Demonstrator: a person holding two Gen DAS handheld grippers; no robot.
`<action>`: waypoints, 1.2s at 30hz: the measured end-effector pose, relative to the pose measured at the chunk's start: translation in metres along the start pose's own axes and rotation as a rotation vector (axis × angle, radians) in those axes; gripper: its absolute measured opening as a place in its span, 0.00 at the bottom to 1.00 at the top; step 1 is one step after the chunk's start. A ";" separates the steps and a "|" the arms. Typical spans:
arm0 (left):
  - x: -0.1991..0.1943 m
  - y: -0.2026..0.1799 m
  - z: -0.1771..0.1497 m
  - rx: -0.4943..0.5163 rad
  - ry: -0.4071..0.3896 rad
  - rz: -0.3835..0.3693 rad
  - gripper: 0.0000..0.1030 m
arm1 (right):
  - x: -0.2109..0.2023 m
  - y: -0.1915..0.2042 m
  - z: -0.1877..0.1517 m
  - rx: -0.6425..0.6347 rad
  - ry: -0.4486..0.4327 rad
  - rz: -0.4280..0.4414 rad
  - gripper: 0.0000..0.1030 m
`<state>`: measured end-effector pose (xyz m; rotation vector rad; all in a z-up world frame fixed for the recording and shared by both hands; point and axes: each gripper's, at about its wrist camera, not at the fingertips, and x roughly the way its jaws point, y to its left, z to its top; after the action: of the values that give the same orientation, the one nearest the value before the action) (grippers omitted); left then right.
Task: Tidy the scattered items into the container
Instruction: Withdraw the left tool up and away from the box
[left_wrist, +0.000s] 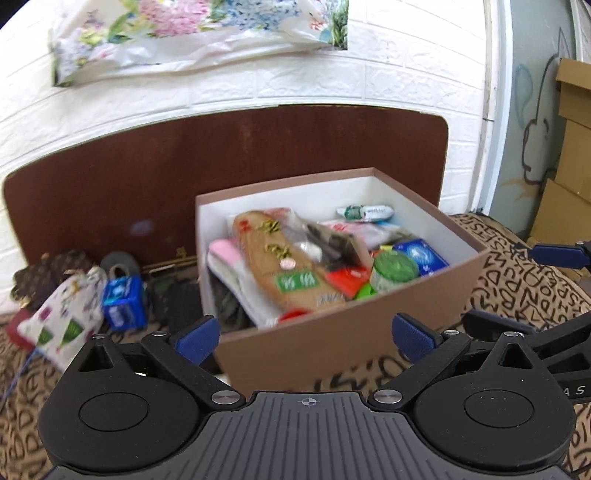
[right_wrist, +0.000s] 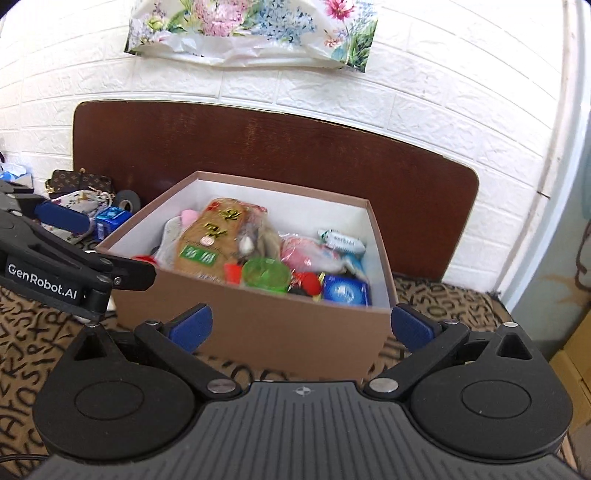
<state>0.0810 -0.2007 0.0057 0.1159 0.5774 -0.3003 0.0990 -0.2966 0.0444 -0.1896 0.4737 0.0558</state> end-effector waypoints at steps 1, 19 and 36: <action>-0.006 -0.001 -0.005 0.001 0.001 0.015 1.00 | -0.007 0.003 -0.004 0.003 -0.002 -0.002 0.99; -0.054 -0.016 -0.047 0.027 0.040 0.040 1.00 | -0.062 0.026 -0.037 0.055 -0.015 -0.029 0.99; -0.058 -0.009 -0.050 0.014 0.021 0.054 1.00 | -0.062 0.032 -0.038 0.047 -0.004 -0.020 0.99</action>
<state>0.0062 -0.1856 -0.0039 0.1484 0.5921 -0.2512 0.0238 -0.2732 0.0343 -0.1480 0.4691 0.0259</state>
